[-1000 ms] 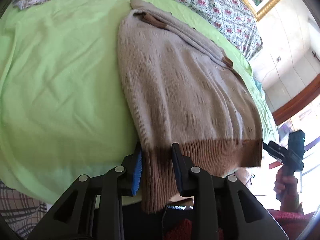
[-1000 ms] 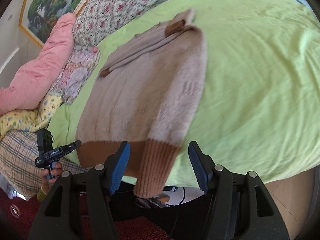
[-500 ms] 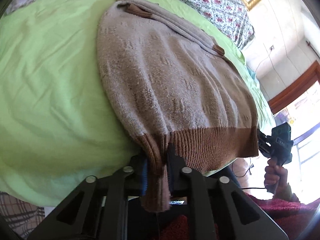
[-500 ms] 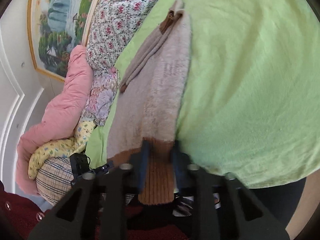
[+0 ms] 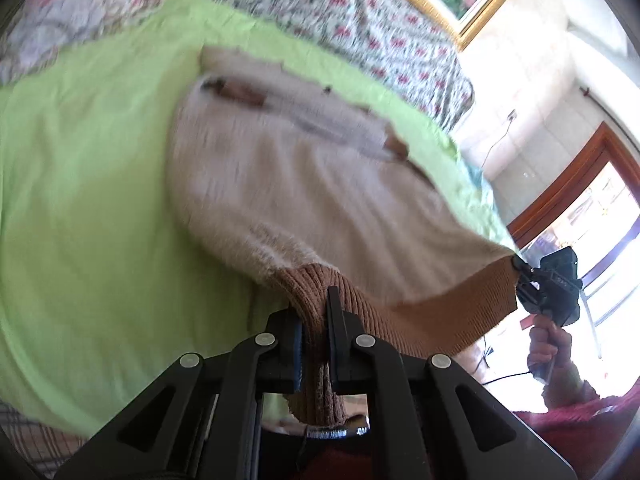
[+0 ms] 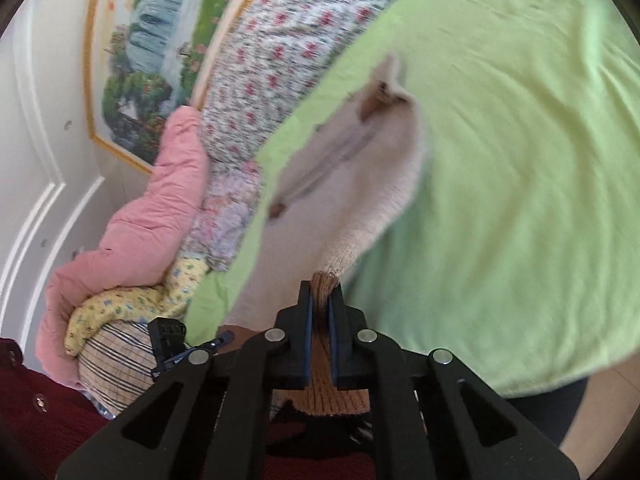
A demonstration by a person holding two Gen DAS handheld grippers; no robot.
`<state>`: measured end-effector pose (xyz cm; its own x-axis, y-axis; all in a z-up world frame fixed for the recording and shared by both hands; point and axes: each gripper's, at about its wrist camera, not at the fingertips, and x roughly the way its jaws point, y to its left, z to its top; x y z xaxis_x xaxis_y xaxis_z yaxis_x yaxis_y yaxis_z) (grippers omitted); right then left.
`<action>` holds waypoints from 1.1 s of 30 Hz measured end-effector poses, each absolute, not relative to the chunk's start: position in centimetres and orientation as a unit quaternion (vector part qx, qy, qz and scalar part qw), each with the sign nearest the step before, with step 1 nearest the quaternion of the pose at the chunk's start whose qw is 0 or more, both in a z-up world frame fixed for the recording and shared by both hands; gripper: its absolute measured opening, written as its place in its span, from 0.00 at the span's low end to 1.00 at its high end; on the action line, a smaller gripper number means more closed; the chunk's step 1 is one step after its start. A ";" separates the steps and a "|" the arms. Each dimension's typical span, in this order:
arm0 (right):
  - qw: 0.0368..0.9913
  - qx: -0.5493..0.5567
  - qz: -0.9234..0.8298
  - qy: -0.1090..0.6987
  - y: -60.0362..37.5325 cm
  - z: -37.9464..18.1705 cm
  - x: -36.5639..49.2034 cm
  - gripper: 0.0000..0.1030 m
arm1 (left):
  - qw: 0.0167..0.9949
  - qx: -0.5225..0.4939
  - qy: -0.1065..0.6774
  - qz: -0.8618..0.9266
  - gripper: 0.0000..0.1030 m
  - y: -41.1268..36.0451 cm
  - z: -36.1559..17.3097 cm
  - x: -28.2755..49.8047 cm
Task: Fold small clothes
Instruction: 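Fold the hem up toward the collar with both grippers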
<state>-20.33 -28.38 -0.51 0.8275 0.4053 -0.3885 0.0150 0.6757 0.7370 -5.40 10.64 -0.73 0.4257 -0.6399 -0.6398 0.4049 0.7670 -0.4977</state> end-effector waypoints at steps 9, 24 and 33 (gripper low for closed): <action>0.896 0.375 0.125 0.204 -32.2 5.3 -12.0 0.07 | 0.878 -0.154 0.343 -0.295 0.07 10.1 6.5 4.2; 0.904 0.365 0.039 0.220 -40.2 6.1 7.5 0.07 | 0.895 -0.136 0.349 -0.241 0.07 4.1 5.7 25.7; 0.898 0.341 -0.036 0.275 -43.2 1.8 14.9 0.07 | 0.884 -0.125 0.401 -0.207 0.07 1.5 -0.9 34.8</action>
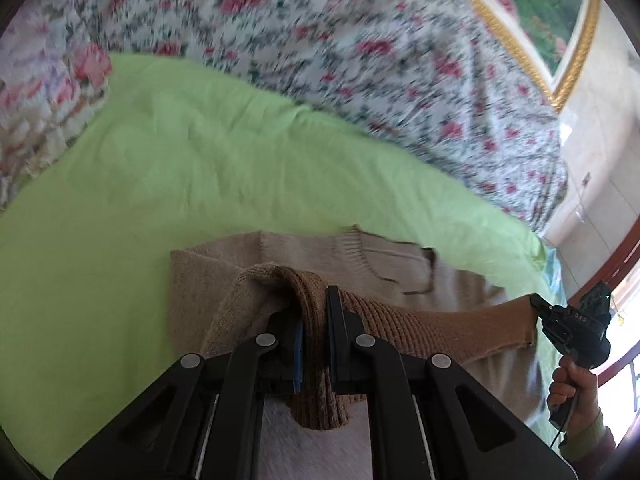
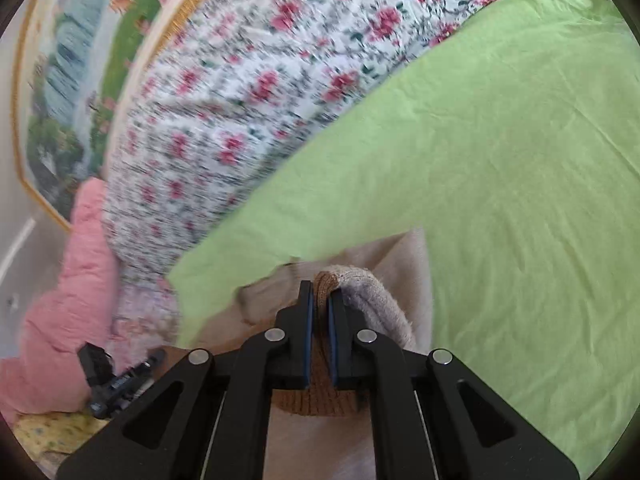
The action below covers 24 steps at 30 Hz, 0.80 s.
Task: Fold small clothes
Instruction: 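Fold the hem up toward the collar with both grippers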
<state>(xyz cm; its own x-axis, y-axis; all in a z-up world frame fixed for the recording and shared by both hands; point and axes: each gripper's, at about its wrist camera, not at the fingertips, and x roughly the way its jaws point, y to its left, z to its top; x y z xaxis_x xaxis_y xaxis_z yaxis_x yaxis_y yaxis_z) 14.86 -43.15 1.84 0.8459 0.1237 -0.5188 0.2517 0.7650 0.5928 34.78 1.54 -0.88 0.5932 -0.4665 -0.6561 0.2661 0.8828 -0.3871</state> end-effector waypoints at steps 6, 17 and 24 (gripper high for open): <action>0.890 0.321 -0.063 0.317 -43.5 -0.7 16.9 0.10 | 0.873 -0.119 0.430 -0.198 0.10 1.3 -4.8 36.5; 0.922 0.248 0.004 0.296 -38.0 4.1 10.5 0.39 | 0.830 -0.078 0.449 -0.322 0.27 -0.8 -2.5 25.5; 0.876 0.143 0.175 0.426 -28.7 1.0 15.7 0.39 | 0.814 -0.004 0.463 -0.351 0.27 -7.5 -3.8 25.8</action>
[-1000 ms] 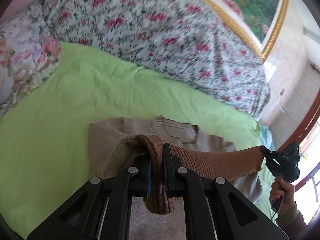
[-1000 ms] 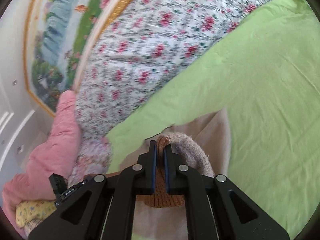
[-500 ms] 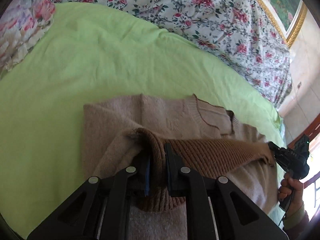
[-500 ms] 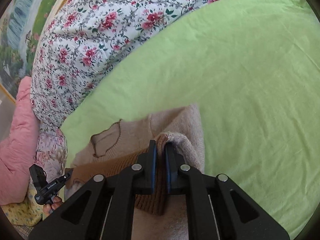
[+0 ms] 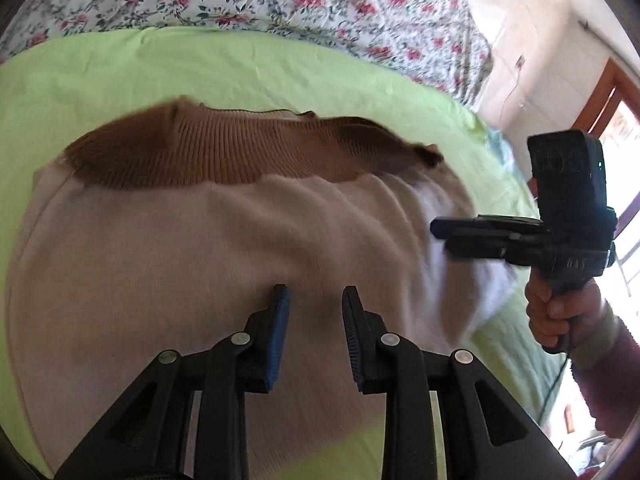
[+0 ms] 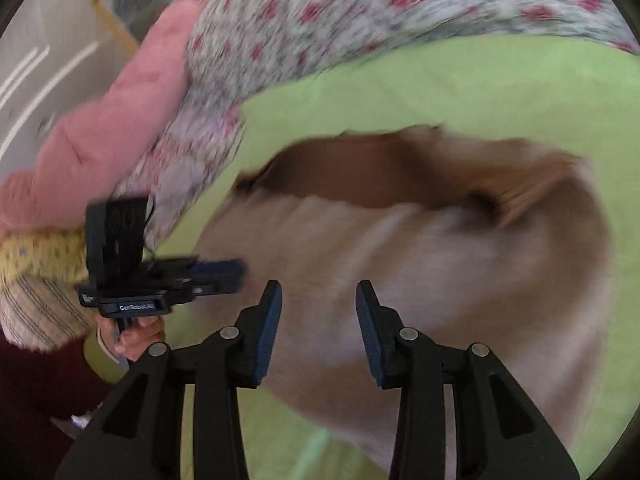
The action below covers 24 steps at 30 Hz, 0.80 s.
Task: Fold small clothes
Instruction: 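Fold the hem up toward the collar with both grippers, then release the hem with both grippers and smooth the folded sweater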
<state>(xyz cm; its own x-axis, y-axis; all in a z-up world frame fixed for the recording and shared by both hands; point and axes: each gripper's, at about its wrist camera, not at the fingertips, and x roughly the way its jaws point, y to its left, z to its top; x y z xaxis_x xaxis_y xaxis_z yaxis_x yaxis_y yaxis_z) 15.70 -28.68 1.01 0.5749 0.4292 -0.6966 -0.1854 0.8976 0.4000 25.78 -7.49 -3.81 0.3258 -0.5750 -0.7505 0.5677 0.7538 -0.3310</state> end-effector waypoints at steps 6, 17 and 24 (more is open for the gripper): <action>0.863 0.139 0.108 0.474 -33.1 -1.4 21.9 0.31 | 0.831 -0.015 0.472 -0.294 0.15 -4.6 -4.4 32.6; 0.905 0.213 -0.083 0.358 -40.8 1.2 21.4 0.35 | 0.862 -0.129 0.450 -0.195 0.16 4.2 -4.4 38.1; 0.908 0.246 -0.046 0.337 -37.9 3.0 15.8 0.37 | 0.867 -0.147 0.443 -0.172 0.23 5.8 -2.9 32.1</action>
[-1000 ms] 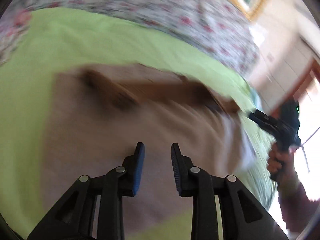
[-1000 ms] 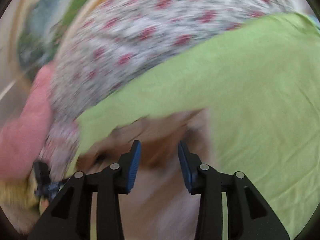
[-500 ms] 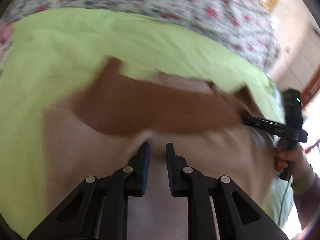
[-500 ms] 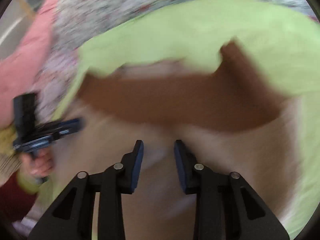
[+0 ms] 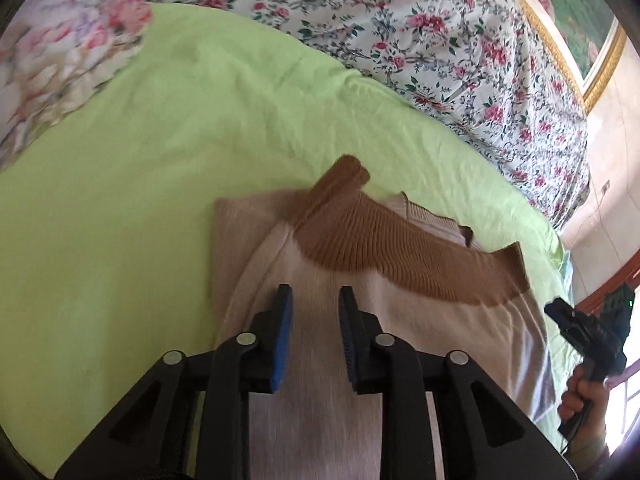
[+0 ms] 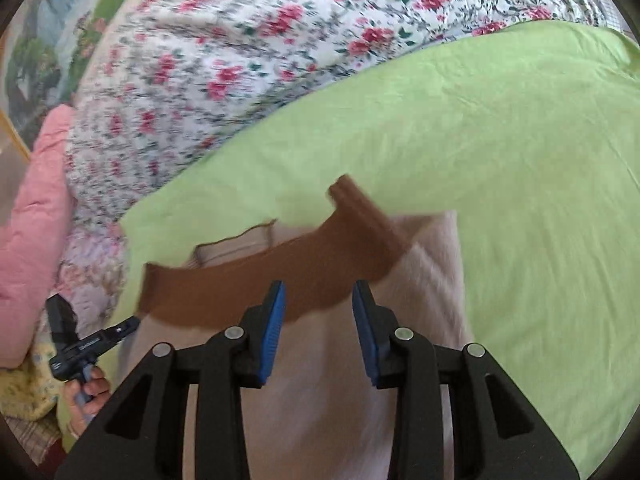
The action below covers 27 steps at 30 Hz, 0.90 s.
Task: Fold small clothes
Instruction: 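Release the hem with both grippers and smooth the folded sweater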
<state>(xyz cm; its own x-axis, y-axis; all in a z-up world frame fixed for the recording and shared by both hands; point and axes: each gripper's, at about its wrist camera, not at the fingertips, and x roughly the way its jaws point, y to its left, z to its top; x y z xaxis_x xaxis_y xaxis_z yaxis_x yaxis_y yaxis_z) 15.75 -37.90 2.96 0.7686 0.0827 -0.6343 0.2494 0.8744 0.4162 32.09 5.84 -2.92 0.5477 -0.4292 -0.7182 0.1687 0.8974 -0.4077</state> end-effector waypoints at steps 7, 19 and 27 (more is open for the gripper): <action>0.908 0.243 -0.010 0.342 -33.5 3.2 10.1 0.43 | 0.863 -0.184 0.440 -0.166 0.27 7.3 -2.1 24.3; 0.903 0.227 -0.011 0.365 -29.2 1.3 3.6 0.44 | 0.836 -0.231 0.467 -0.174 0.31 7.9 -3.8 14.1; 0.903 0.224 -0.015 0.367 -27.7 0.6 0.1 0.52 | 0.828 -0.247 0.477 -0.165 0.42 7.5 -4.9 11.5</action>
